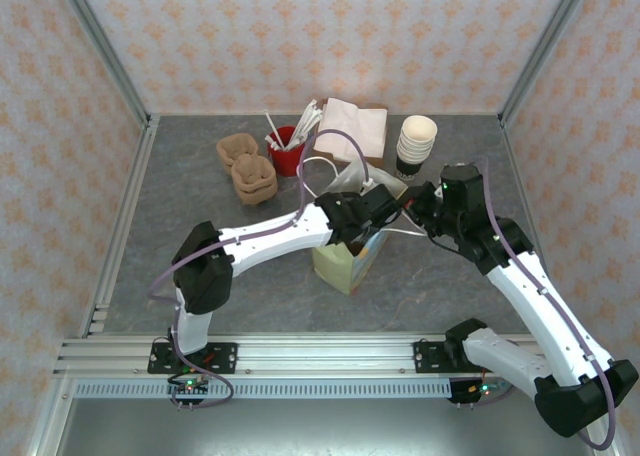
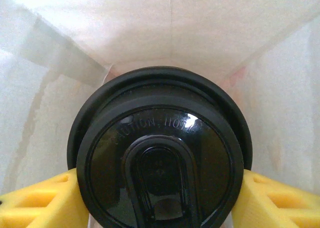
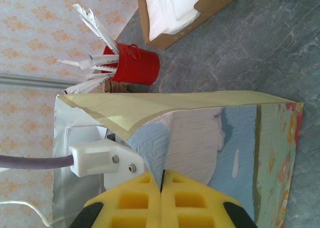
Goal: Pack the takeout coffee
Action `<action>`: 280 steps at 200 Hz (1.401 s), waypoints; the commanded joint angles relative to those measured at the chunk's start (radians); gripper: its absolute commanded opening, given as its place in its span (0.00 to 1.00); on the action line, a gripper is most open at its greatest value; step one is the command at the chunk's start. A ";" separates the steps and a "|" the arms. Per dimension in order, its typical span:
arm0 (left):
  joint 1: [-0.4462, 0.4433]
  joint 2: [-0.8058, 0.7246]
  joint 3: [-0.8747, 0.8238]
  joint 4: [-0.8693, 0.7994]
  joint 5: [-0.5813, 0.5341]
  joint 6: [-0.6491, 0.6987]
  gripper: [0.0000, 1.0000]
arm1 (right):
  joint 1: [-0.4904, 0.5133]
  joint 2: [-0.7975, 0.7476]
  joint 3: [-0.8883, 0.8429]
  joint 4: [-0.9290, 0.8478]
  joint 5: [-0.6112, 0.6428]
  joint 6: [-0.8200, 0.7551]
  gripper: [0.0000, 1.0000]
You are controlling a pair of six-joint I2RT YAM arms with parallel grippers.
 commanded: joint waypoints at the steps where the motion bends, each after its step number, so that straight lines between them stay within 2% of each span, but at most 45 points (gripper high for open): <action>1: 0.047 0.082 0.026 -0.057 0.013 -0.006 0.66 | 0.035 -0.030 0.001 -0.018 -0.080 -0.055 0.00; 147: 0.061 0.156 0.142 -0.087 0.053 0.011 0.67 | -0.022 -0.010 0.004 -0.023 -0.128 -0.078 0.00; 168: 0.065 0.156 0.161 -0.090 0.060 0.011 0.71 | -0.027 -0.010 0.003 -0.024 -0.131 -0.077 0.00; 258: 0.075 0.073 0.269 -0.151 0.131 0.040 0.99 | -0.047 -0.010 0.030 -0.086 -0.089 -0.114 0.00; 280: 0.075 0.042 0.286 -0.189 0.131 0.040 1.00 | -0.053 -0.013 0.031 -0.096 -0.082 -0.125 0.00</action>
